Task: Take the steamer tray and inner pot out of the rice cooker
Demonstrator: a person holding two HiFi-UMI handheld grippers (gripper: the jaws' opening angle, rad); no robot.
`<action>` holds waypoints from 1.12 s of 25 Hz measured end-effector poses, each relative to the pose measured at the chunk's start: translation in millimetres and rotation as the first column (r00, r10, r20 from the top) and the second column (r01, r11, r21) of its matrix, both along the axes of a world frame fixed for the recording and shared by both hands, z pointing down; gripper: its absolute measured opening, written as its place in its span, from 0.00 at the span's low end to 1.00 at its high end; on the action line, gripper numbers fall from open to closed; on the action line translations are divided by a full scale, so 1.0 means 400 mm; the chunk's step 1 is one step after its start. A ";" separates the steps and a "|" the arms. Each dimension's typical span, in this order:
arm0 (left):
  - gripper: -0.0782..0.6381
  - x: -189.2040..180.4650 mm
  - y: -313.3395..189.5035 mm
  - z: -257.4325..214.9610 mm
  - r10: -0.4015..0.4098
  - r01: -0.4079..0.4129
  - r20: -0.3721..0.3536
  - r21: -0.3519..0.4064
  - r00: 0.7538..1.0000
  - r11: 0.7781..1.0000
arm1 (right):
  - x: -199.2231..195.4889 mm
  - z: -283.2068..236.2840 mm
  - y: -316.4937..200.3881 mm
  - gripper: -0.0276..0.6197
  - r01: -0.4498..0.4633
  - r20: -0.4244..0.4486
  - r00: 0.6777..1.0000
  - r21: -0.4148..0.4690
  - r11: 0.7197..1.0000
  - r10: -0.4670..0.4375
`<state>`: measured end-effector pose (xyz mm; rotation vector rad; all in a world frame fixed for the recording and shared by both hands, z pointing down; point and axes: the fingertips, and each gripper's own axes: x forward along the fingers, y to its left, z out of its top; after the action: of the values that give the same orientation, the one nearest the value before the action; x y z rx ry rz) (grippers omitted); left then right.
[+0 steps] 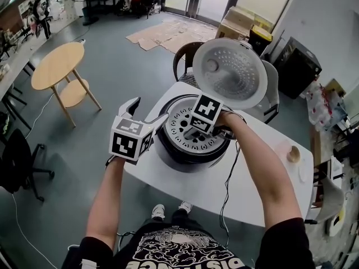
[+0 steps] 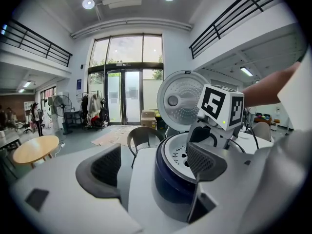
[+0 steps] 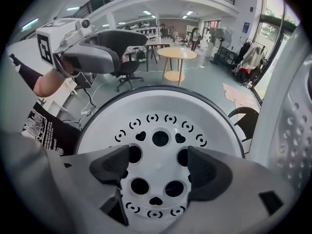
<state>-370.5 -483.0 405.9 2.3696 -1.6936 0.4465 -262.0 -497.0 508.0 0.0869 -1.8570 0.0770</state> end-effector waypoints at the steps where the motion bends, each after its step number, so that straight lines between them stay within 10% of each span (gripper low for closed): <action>1: 0.69 -0.002 0.000 0.001 -0.005 0.005 0.000 0.001 1.000 1.000 | 0.004 0.005 -0.003 0.64 -0.002 -0.017 1.000 -0.006 1.000 0.002; 28: 0.69 -0.040 0.046 -0.052 -0.009 0.009 -0.015 0.016 1.000 1.000 | 0.011 -0.083 0.029 0.50 0.028 -0.124 0.992 -0.030 0.999 -0.031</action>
<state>-386.5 -464.6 385.0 2.3698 -1.7075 0.4137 -257.4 -485.2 475.0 0.0433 -1.7320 0.0758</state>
